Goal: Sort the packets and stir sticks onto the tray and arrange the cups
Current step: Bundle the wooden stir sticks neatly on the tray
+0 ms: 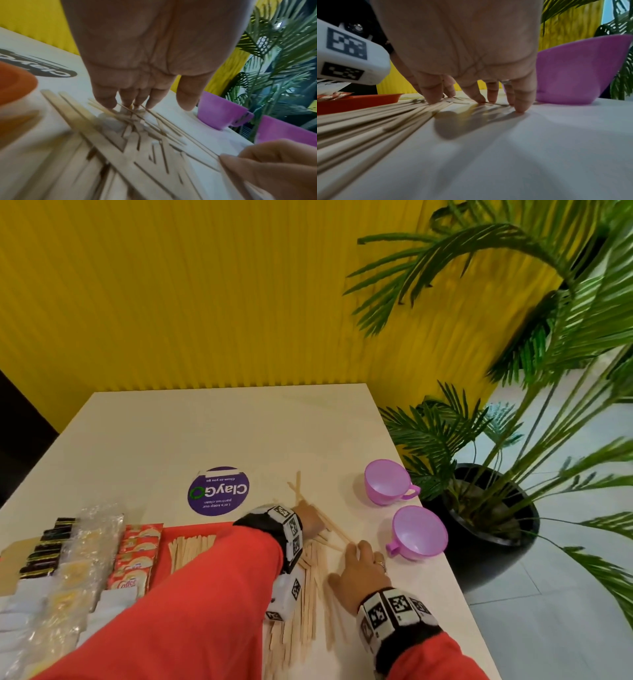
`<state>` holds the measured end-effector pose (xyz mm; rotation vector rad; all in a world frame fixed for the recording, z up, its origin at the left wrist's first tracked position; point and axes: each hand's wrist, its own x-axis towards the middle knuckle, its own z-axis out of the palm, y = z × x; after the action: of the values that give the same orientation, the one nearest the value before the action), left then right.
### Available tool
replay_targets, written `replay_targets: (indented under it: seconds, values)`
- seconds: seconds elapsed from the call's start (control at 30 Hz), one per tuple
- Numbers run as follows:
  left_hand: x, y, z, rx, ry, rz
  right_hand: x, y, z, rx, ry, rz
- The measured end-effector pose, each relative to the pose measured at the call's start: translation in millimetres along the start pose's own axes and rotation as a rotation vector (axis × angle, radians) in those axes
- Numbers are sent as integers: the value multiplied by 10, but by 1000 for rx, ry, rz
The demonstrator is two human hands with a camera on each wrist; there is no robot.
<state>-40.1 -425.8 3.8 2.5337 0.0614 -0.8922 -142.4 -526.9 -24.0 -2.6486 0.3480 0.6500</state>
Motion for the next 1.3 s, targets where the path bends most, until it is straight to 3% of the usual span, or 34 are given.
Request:
replay_targets:
  seconds: [0.13, 0.33, 0.5, 0.67, 0.83, 1.07, 1.3]
  values:
    - [-111, 103, 48, -47, -100, 106, -54, 11, 29, 26, 15, -10]
    - [-206, -47, -13, -298, 72, 94, -82, 9, -18, 73, 47, -49]
    - [-336, -348, 127, -207, 160, -59, 45, -84, -160, 73, 63, -88]
    - [-536, -520, 459, -179, 156, -11, 330, -318, -252, -43, -47, -152]
    - [-538, -537, 565, 75, 162, 45, 501, -478, -266, -231, -112, -183]
    - [-495, -513, 530, 131, 204, 2, 453, -422, -339, -278, -55, -145]
    - [-501, -484, 492, 59, 174, 23, 314, -258, -273, 33, -35, -200]
